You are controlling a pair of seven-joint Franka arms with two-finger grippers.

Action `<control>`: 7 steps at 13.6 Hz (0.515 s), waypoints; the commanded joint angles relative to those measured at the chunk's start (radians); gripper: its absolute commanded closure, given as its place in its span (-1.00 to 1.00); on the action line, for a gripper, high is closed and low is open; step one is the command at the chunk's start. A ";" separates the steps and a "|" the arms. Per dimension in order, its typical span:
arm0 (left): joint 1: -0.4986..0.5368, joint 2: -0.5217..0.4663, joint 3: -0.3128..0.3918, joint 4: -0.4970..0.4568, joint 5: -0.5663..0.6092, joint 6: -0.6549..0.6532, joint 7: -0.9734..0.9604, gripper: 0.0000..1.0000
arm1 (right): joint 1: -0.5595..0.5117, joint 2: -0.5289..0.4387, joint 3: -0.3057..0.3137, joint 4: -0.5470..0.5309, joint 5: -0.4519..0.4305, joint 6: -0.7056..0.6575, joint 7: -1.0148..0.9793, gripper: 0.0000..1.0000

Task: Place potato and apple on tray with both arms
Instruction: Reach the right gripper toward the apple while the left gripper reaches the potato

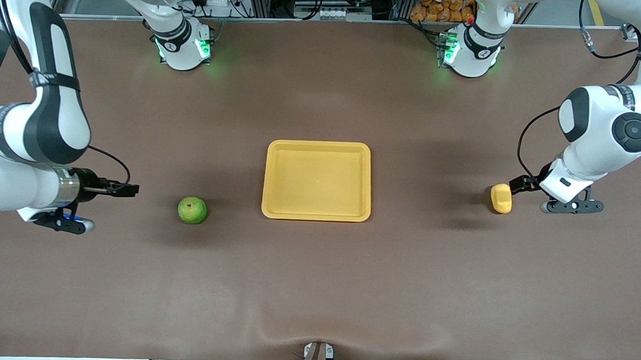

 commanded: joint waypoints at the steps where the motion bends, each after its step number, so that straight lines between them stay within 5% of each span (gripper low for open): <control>1: 0.006 0.042 -0.002 -0.027 0.014 0.103 0.015 -1.00 | -0.004 -0.011 0.004 -0.058 0.042 0.054 0.004 -1.00; 7: 0.005 0.084 -0.002 -0.102 0.014 0.247 0.015 -1.00 | 0.002 0.035 0.005 -0.084 0.090 0.151 0.005 -1.00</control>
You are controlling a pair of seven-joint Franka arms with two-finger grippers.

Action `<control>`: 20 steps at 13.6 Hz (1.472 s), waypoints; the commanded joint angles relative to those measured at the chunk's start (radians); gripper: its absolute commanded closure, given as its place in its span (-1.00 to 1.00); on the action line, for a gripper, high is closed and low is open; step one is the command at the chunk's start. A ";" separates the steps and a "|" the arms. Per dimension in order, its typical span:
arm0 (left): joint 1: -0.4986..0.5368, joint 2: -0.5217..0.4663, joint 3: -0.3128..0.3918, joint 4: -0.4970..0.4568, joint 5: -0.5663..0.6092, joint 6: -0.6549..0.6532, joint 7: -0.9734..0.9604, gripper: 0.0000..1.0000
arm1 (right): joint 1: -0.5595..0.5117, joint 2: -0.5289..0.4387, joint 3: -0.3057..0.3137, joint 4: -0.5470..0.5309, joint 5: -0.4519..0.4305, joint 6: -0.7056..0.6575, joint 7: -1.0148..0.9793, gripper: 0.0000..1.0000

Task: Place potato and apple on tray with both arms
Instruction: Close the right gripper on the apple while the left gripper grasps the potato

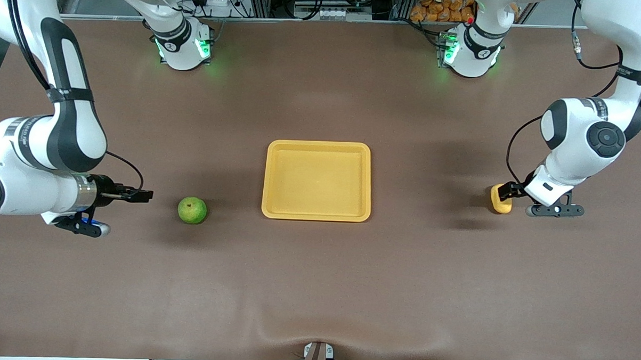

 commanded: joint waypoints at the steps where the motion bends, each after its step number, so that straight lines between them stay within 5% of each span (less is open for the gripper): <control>1: 0.007 0.009 -0.001 -0.050 0.014 0.082 0.014 -1.00 | 0.004 0.021 0.003 -0.017 0.035 0.054 0.005 -1.00; 10: 0.007 0.091 -0.001 -0.073 0.014 0.190 0.014 -1.00 | 0.056 0.062 0.003 -0.124 0.074 0.276 0.033 -1.00; 15: 0.008 0.118 -0.001 -0.071 0.014 0.199 0.013 -0.84 | 0.098 0.088 0.003 -0.135 0.074 0.336 0.083 -1.00; 17: 0.007 0.118 -0.001 -0.071 0.014 0.199 0.013 -0.62 | 0.105 0.096 0.003 -0.150 0.074 0.370 0.100 -1.00; 20: 0.007 0.125 -0.001 -0.071 0.014 0.197 0.013 0.21 | 0.118 0.104 0.003 -0.201 0.074 0.457 0.102 -1.00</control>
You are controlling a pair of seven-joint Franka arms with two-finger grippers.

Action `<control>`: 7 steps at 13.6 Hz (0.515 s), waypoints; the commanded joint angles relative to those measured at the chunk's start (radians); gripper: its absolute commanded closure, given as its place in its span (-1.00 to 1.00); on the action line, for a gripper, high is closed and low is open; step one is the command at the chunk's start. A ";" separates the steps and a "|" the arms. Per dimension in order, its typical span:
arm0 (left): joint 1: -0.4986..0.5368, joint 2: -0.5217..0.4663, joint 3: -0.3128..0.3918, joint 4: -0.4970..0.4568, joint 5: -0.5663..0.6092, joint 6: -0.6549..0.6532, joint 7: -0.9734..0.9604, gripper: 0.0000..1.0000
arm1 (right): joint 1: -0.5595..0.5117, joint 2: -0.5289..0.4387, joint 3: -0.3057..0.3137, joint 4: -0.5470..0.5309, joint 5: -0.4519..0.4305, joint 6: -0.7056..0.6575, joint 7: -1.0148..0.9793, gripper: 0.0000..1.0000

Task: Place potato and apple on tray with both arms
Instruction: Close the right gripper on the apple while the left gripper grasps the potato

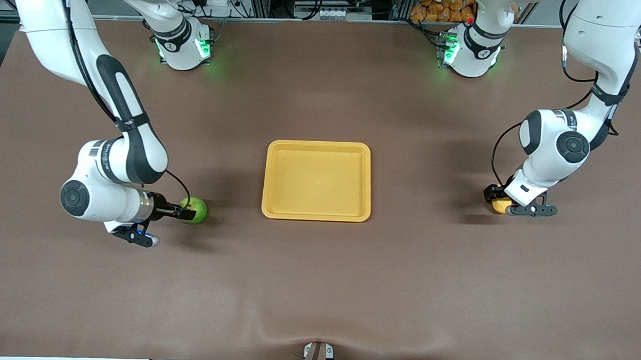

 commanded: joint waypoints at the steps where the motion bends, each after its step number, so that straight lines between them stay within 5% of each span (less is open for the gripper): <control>1: 0.006 0.007 -0.001 -0.006 0.014 0.014 0.011 0.42 | 0.012 0.008 -0.003 -0.046 0.023 0.074 0.014 -1.00; 4: 0.005 0.005 -0.001 0.000 0.014 0.003 0.009 1.00 | 0.026 0.022 -0.003 -0.080 0.023 0.146 0.016 -1.00; 6: 0.000 -0.011 -0.005 0.003 0.014 -0.003 0.023 1.00 | 0.026 0.022 -0.003 -0.097 0.023 0.172 0.016 -1.00; 7: -0.002 -0.024 -0.007 0.006 0.014 -0.017 0.031 1.00 | 0.029 0.022 -0.003 -0.098 0.023 0.175 0.016 -0.44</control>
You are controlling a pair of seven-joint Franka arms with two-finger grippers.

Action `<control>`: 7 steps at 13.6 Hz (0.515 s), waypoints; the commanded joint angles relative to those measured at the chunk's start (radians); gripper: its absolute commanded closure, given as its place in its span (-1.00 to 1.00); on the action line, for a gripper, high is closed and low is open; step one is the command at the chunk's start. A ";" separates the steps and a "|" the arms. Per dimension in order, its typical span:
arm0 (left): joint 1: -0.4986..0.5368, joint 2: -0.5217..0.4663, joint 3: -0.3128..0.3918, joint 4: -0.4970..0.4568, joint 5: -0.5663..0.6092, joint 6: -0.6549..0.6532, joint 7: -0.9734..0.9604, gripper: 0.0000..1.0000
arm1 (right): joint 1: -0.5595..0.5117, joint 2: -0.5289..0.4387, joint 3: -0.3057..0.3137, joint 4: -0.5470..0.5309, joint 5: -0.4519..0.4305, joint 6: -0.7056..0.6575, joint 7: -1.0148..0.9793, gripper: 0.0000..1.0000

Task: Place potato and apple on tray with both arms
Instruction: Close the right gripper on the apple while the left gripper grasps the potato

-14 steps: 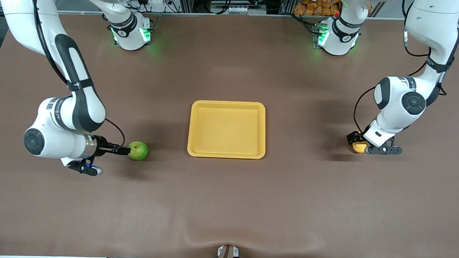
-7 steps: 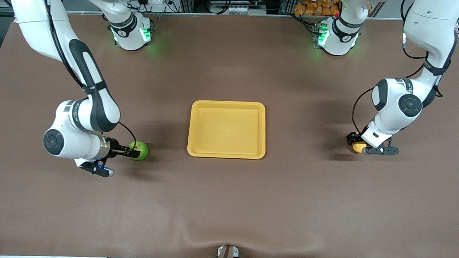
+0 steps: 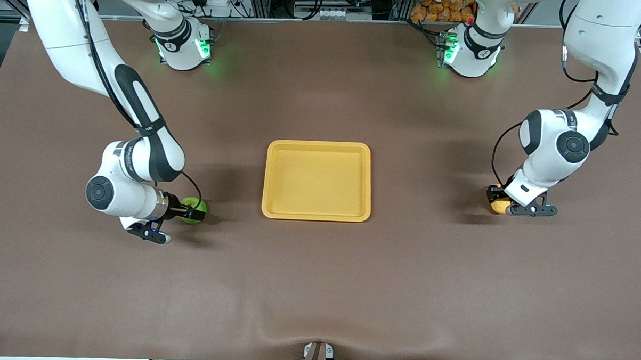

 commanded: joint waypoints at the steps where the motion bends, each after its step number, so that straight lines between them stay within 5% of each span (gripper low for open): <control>1: -0.002 -0.031 -0.007 0.012 0.014 -0.041 0.035 1.00 | 0.009 -0.013 -0.003 -0.018 0.023 0.016 0.009 0.12; 2: -0.006 -0.039 -0.008 0.020 0.017 -0.055 0.067 1.00 | 0.011 -0.019 -0.003 -0.016 0.023 0.010 0.009 0.56; 3: -0.005 -0.048 -0.028 0.024 0.019 -0.058 0.105 1.00 | 0.009 -0.030 -0.002 -0.016 0.023 0.002 0.007 0.76; 7: -0.005 -0.080 -0.096 0.108 0.019 -0.208 0.121 1.00 | -0.006 -0.094 0.000 0.028 0.023 -0.172 0.009 0.78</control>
